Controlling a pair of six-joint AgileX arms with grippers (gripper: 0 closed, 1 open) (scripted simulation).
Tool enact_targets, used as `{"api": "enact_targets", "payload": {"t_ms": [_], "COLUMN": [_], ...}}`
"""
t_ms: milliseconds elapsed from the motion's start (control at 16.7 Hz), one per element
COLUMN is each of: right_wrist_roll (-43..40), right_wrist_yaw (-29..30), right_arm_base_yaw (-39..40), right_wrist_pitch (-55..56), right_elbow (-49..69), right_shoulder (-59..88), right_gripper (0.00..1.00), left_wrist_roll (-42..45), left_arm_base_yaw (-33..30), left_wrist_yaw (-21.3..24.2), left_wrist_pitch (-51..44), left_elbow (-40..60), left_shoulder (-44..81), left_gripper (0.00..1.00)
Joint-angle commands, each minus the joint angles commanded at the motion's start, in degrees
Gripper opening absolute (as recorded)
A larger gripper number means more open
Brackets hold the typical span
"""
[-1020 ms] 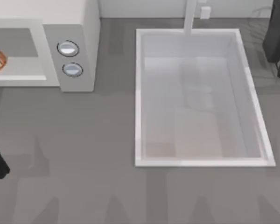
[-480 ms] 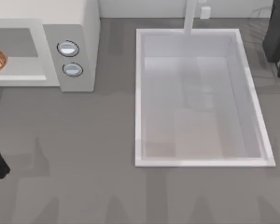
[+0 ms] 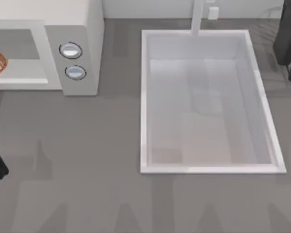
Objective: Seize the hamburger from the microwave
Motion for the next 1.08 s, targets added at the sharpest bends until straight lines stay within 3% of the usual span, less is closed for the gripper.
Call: {"api": "enact_targets", "payload": {"t_ms": [360, 1080], "right_wrist_roll": [0.00, 0.00], "right_wrist_yaw": [0.00, 0.00], "right_arm_base_yaw": [0.00, 0.00], "right_wrist_pitch": [0.00, 0.00], "right_elbow": [0.00, 0.00], "right_shoulder": [0.00, 0.00], "right_gripper": [1.00, 1.00], "left_wrist_roll": [1.90, 4.74], "left_arm_base_yaw": [2.60, 8.90], "left_wrist_yaw": [3.71, 10.98], "left_wrist_pitch": [11.93, 44.98], "left_elbow": [10.23, 41.69], "left_shoulder": [26.28, 104.21], "left_gripper": [1.00, 1.00]}}
